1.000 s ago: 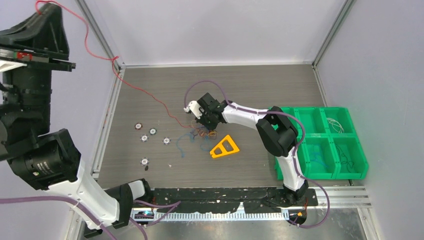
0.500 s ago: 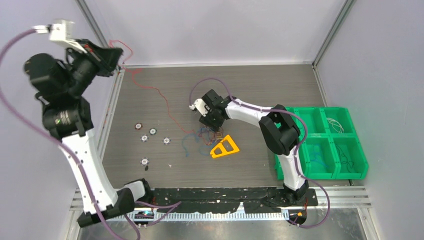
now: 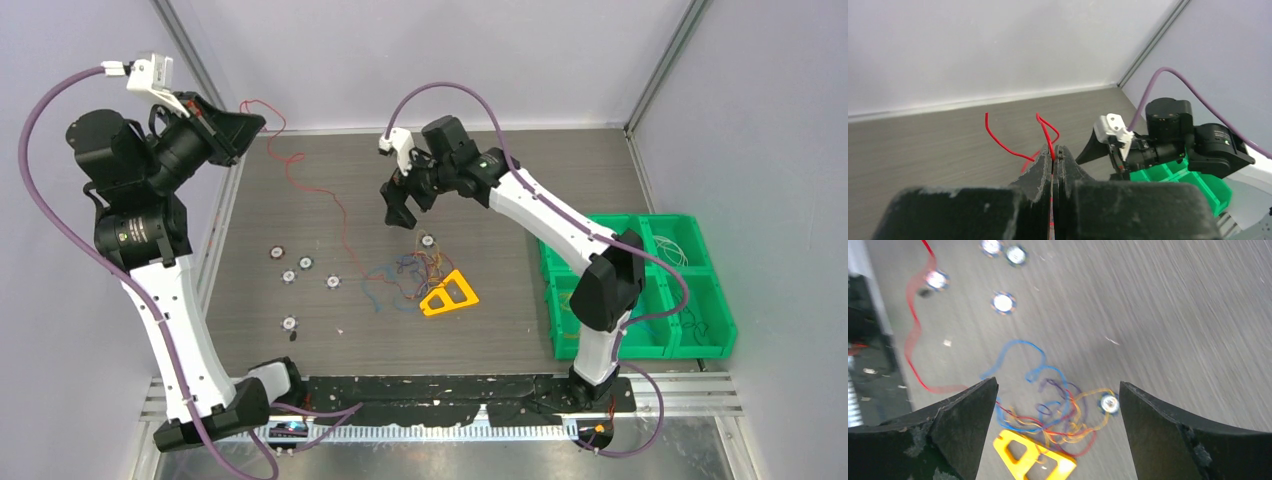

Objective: Untangle the cables

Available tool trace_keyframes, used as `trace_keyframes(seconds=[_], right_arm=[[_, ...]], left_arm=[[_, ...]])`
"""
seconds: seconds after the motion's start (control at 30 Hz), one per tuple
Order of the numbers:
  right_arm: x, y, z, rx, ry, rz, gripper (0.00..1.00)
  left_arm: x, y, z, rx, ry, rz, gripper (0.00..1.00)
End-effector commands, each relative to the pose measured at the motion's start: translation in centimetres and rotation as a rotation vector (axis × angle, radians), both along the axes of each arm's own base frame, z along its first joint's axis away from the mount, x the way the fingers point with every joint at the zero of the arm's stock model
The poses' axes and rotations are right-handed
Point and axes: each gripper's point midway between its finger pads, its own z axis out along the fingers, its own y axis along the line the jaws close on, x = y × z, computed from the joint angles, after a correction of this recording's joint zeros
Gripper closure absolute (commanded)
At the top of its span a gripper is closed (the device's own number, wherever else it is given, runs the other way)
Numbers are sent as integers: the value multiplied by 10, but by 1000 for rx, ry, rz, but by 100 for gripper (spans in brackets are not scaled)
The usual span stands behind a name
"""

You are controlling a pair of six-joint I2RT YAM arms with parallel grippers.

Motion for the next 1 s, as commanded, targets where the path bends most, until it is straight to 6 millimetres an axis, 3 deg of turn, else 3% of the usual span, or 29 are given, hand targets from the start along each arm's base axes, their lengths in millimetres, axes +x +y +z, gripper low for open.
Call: trace_keyframes(seconds=[0.0,0.17,0.3,0.37,0.57,0.63,0.67,0.7,0.73,0.77,0.8,0.83,0.87,0.97], right_arm=[[-44,33,29,185,138,127,3],[-76,57,-1,161,198,241,3],[-113,65,-24,162,265,348,3],[-121,68,-34,163,271,365,3],[-99,82,-58,134,231,275,1],[-85,86,-67,108,205,227,7],[-79,85,-75,83,205,200,19],[-78,88,-70,88,202,202,29],[-80,88,-67,92,211,205,51],[-84,90,-58,116,224,222,64],[-87,90,-42,146,212,234,85],[-91,91,-30,174,219,249,90],[-92,91,-4,226,180,263,93],[-90,85,55,352,131,257,94]], left_arm=[[-3,-1,33,10,-101,1,100],[2,1,47,-15,-121,8,100],[11,6,47,-19,-112,27,100],[16,9,44,-22,-103,37,100],[34,20,33,-50,-69,64,100],[39,24,31,-59,-60,73,100],[42,26,30,-58,-57,76,100],[45,28,27,-54,-54,80,100],[47,30,23,-42,-47,82,100],[51,33,15,-24,-36,86,100],[55,37,4,-10,-17,100,100],[61,40,-14,5,17,105,100],[64,43,-28,27,37,104,100],[73,51,-81,69,131,110,100]])
